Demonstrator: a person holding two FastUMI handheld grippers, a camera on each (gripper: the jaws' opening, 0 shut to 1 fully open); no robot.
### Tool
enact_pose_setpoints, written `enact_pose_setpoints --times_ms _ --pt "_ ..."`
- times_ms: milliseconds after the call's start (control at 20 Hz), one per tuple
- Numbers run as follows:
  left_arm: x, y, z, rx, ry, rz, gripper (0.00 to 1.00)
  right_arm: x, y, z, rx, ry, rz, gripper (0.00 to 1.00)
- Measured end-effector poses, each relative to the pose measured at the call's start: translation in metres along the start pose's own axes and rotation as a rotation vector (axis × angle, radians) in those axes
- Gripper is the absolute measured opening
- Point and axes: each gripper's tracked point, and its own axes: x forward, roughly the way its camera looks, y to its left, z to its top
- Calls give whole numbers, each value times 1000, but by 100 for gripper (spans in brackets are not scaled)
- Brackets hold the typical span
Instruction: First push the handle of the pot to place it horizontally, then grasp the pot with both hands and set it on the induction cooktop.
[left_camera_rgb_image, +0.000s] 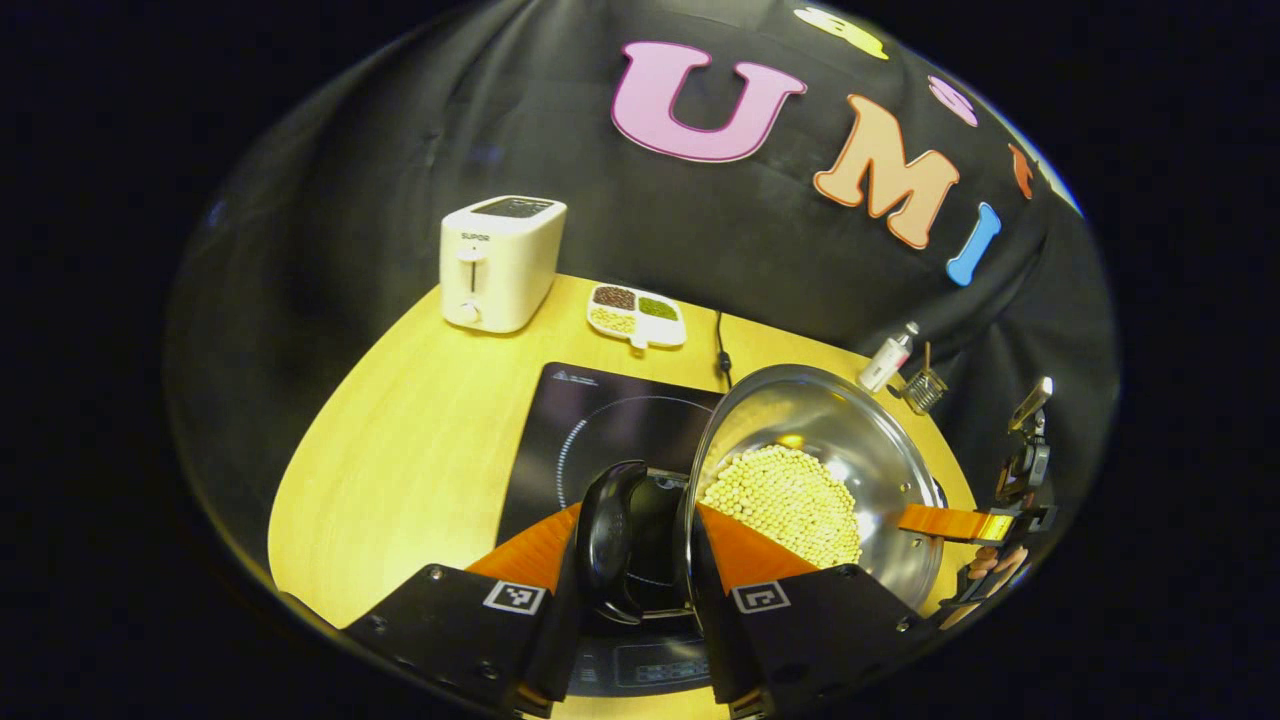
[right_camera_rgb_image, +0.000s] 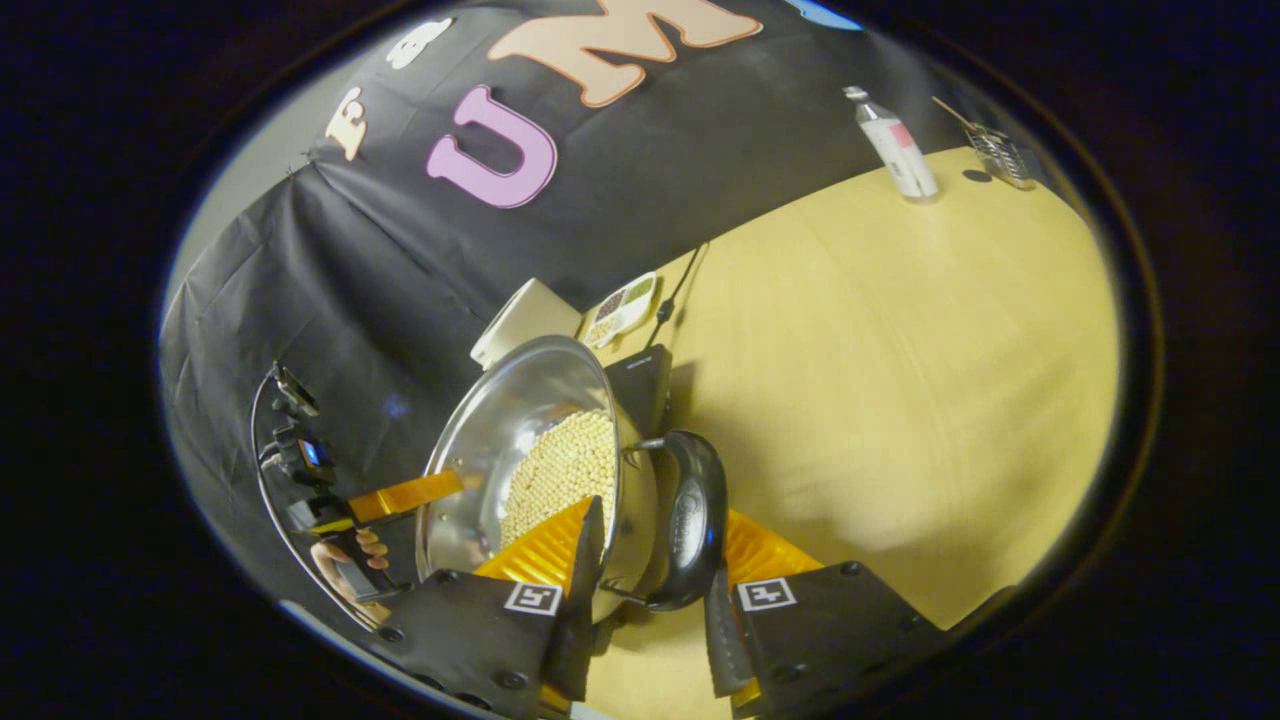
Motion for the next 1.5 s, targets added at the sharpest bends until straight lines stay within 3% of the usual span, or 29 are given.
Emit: enact_pose_setpoints --times_ms 150,200,400,850,900,1150,1300,1450,1500 --pt "6 21 5 -8 -15 32 55 16 13 3 11 -42 23 41" --pt "8 27 6 -13 -18 36 53 21 17 5 8 -52 24 49" --pt "19 44 11 -41 -35 34 55 40 31 12 10 -90 30 49" --pt "29 62 22 -33 -71 38 54 58 43 20 33 -131 46 49" --pt "30 63 22 -32 -74 38 55 59 43 20 36 -131 49 41" --pt "29 63 20 -58 -89 40 55 62 43 22 41 -131 67 42" --pt "28 64 19 -67 -92 42 57 63 43 22 45 -120 85 41" --pt "24 69 17 -67 -111 68 61 61 39 29 21 -130 80 47" --pt "22 76 16 -64 -123 93 68 60 30 36 -15 -148 54 52"
